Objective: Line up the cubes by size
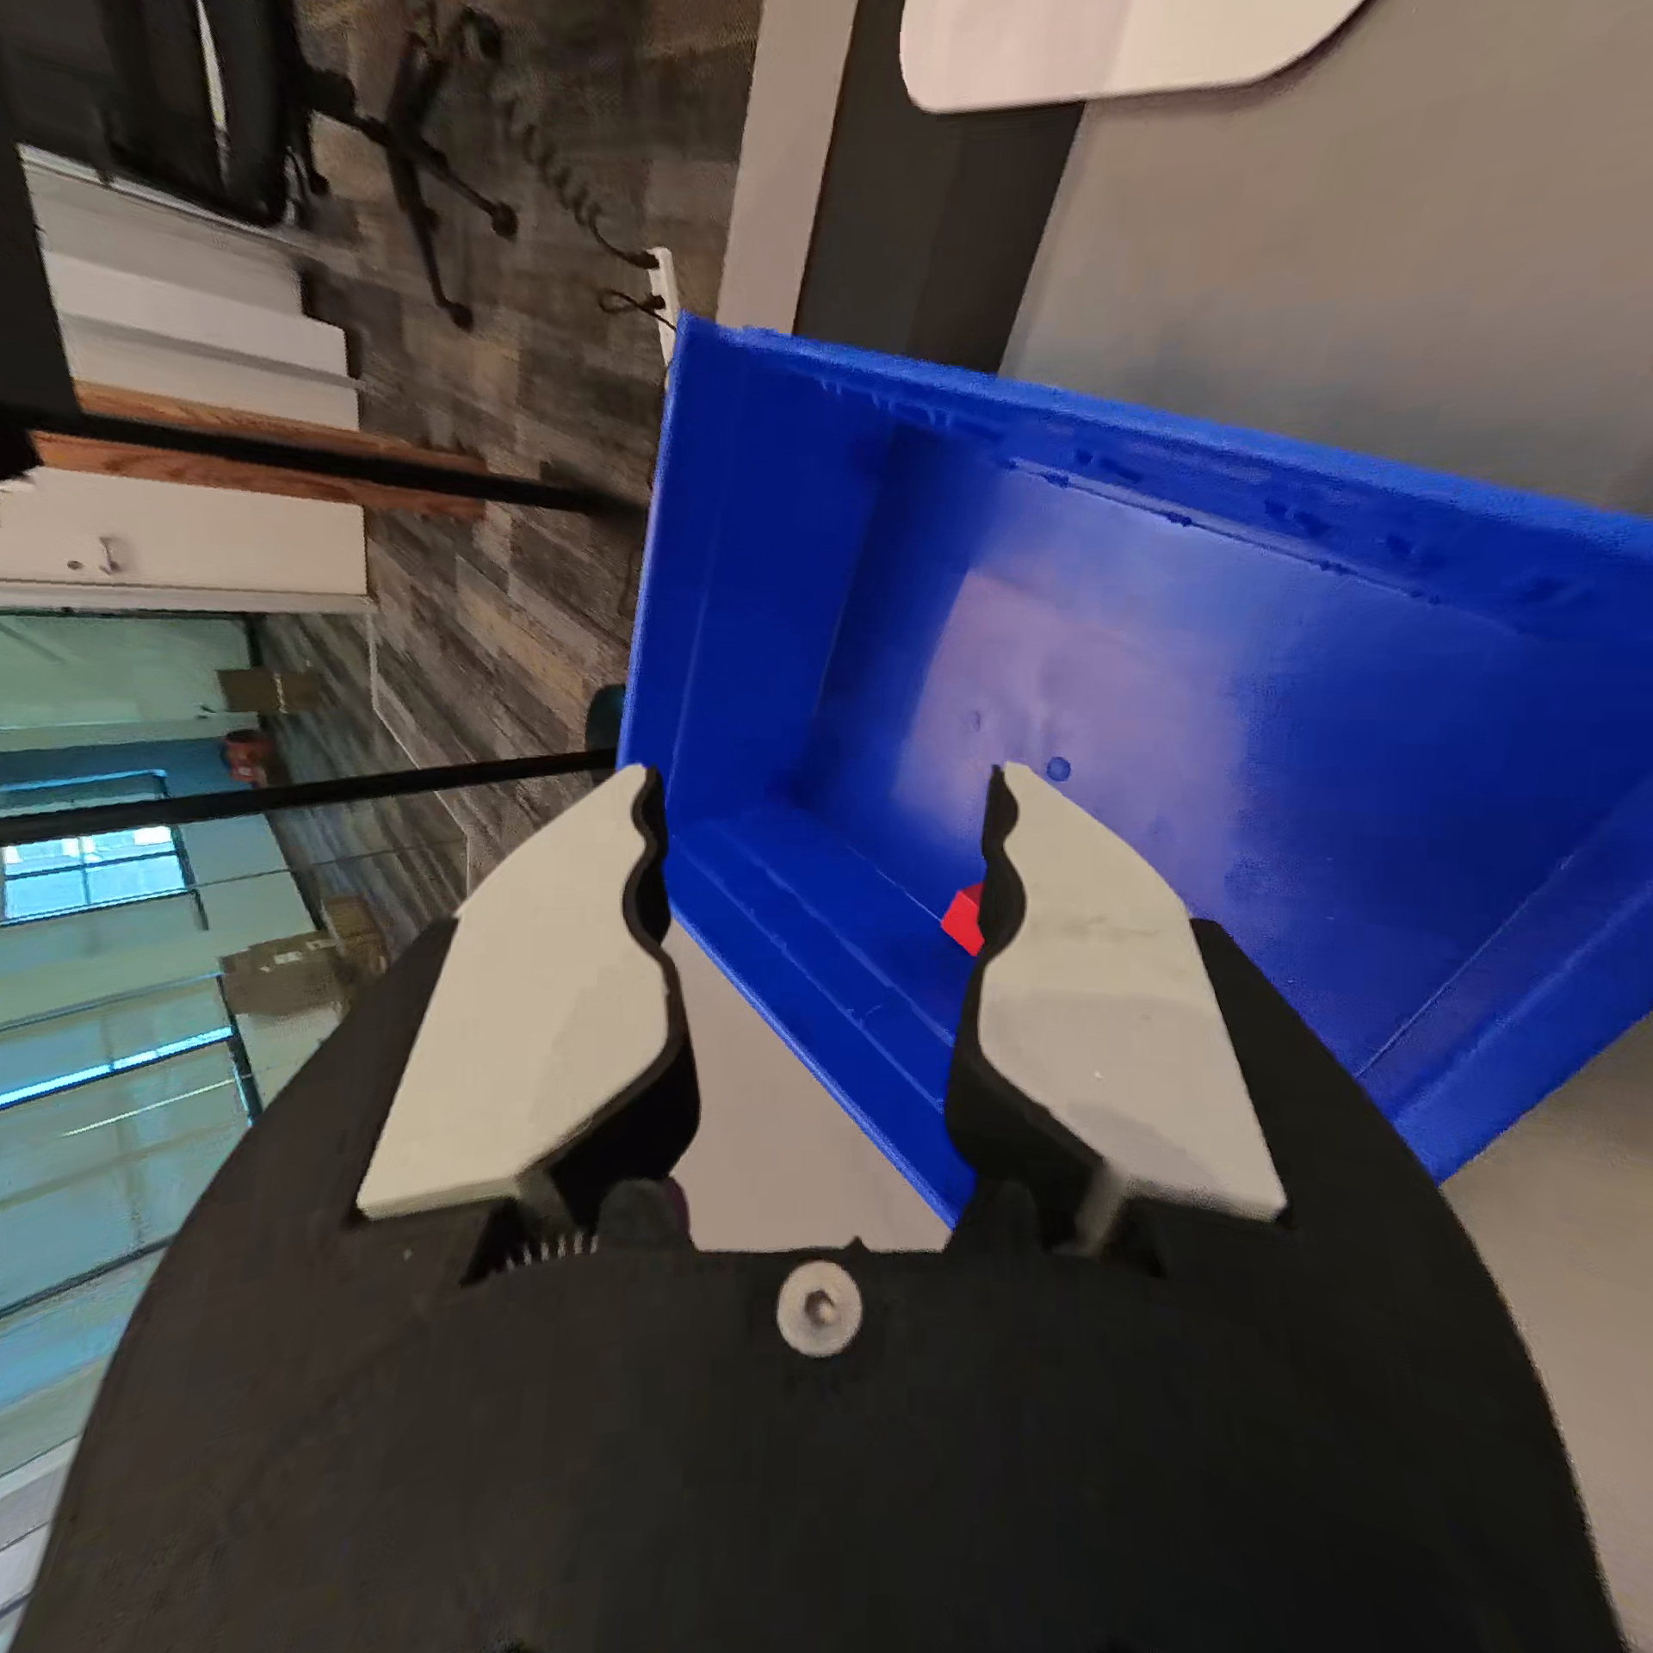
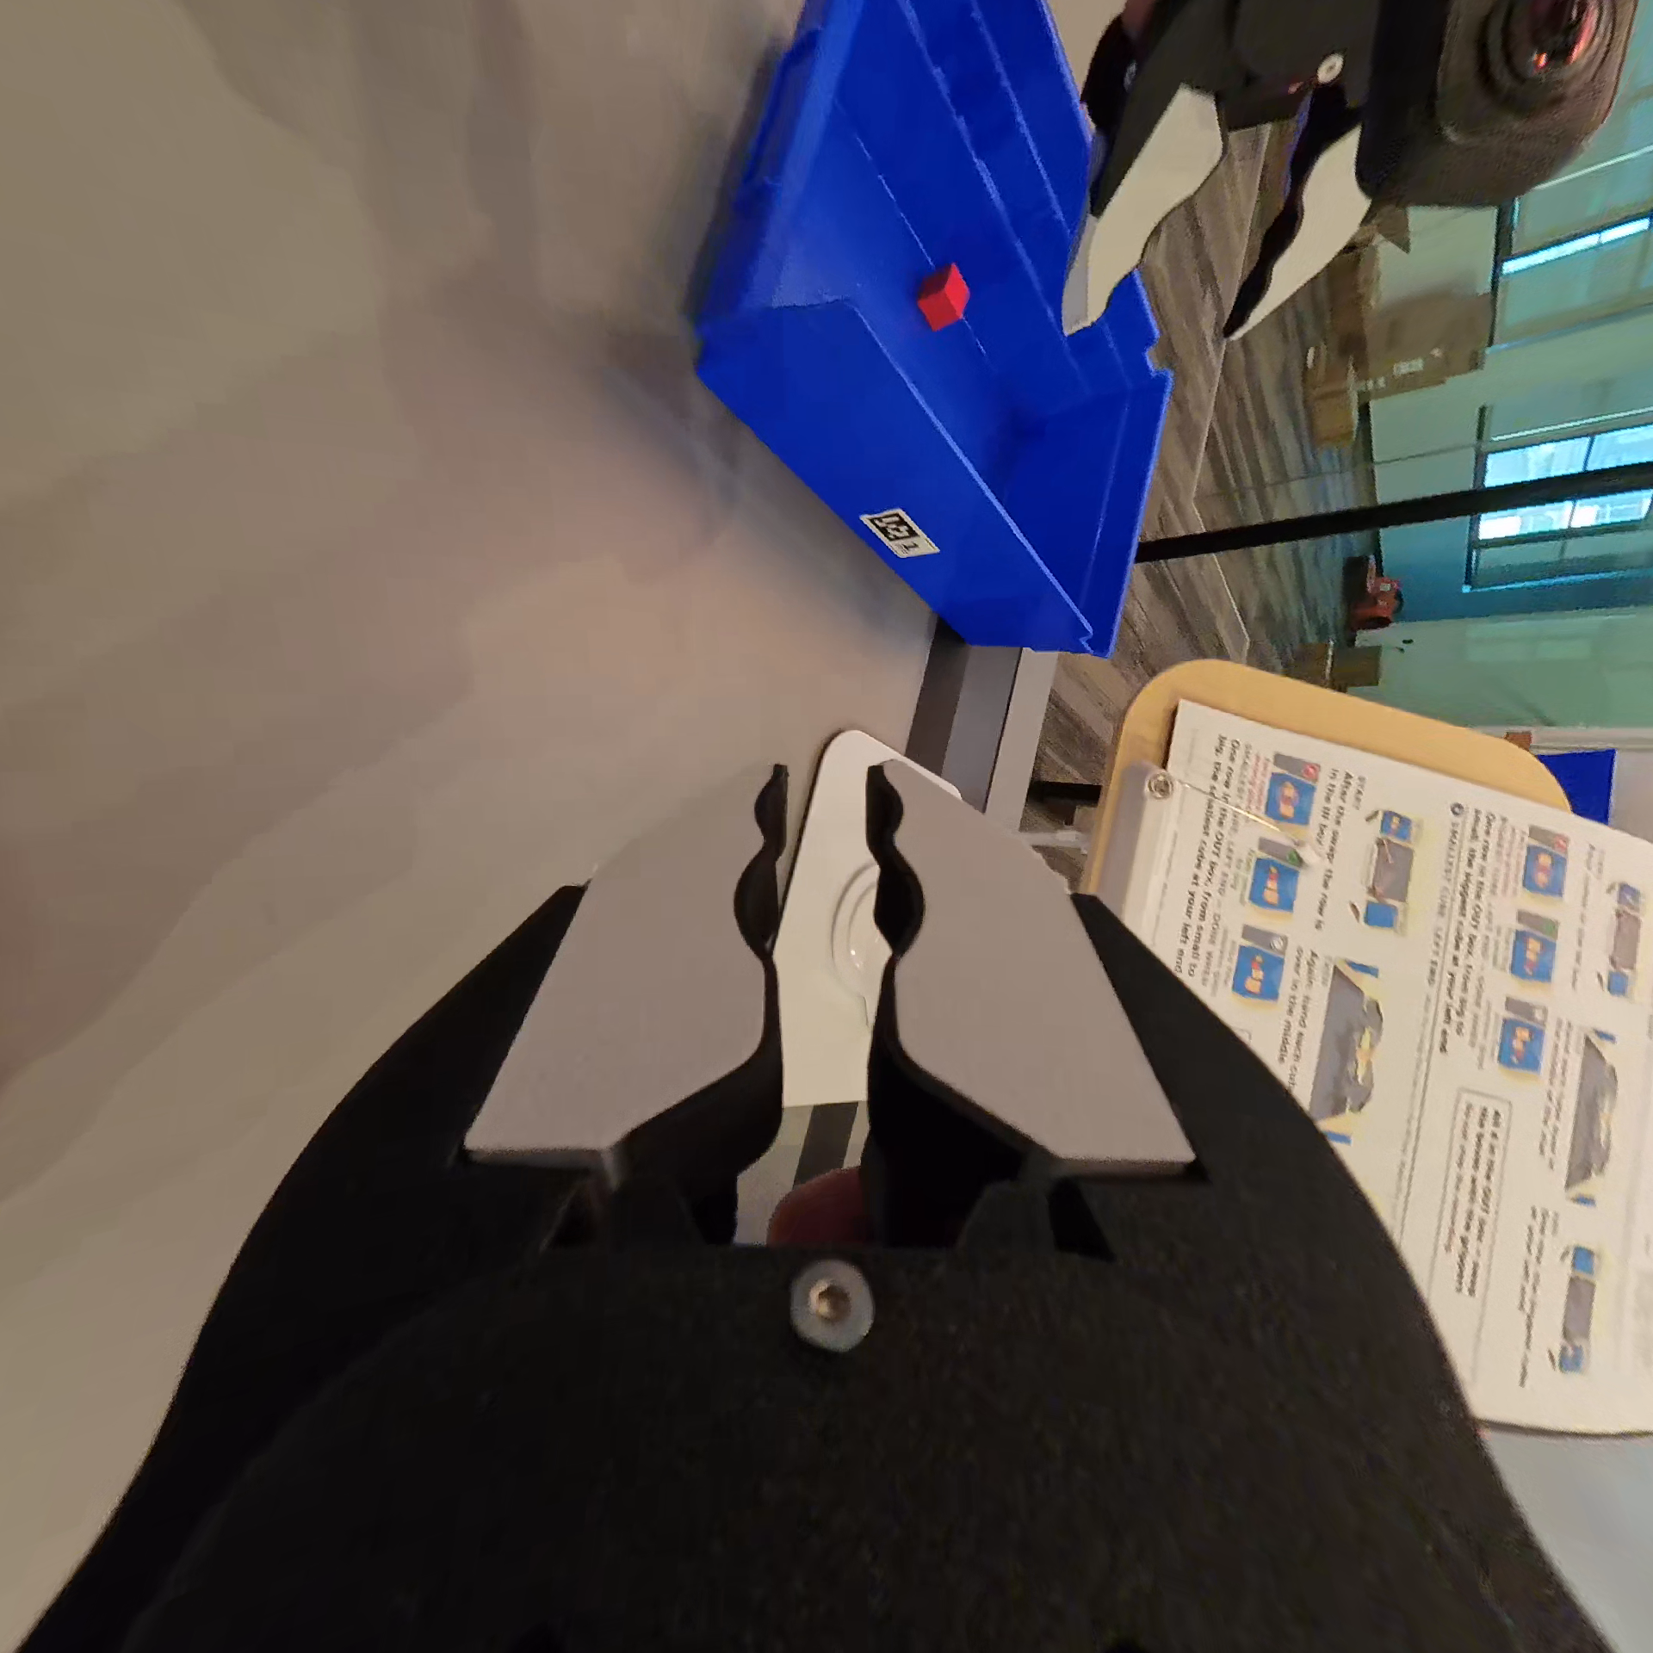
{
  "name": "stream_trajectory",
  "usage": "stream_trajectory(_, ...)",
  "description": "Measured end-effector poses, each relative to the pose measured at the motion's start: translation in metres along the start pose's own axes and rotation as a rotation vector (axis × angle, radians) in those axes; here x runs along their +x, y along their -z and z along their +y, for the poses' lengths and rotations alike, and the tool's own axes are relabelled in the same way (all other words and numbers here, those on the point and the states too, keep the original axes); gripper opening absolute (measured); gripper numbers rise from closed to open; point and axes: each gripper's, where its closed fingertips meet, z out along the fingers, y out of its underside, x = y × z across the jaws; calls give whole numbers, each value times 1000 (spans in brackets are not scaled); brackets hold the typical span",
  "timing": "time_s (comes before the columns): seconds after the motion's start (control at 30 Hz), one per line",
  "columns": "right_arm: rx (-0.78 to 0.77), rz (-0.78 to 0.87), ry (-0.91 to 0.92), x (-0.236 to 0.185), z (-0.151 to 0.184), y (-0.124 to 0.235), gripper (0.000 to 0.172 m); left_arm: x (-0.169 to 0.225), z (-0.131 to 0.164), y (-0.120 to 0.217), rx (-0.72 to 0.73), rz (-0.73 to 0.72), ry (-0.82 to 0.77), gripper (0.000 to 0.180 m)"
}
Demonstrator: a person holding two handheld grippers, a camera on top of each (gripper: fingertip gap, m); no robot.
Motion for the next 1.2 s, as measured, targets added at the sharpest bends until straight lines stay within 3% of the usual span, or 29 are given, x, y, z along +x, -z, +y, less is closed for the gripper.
stream_trajectory(0.23, 2, -23, 7, -5, -3, -4, 17, 13, 31, -28, -78, 85, 39, 60)
stream_trajectory(0.47, 0, -44, 9, -9, -2, -8, 17, 36, 59, -59, -197, 201, 82, 68)
stream_trajectory(0.8, 1, -52, 11, -11, -3, -9, 18, 50, 103, -84, -437, 244, 89, 60)
stream_trajectory(0.97, 4, -54, 10, -11, -3, -8, 18, 50, 103, -91, -446, 231, 62, 52)
stream_trajectory(1.2, 14, -58, -1, -9, -1, -7, 18, 41, 72, -81, -324, 198, -10, 48)
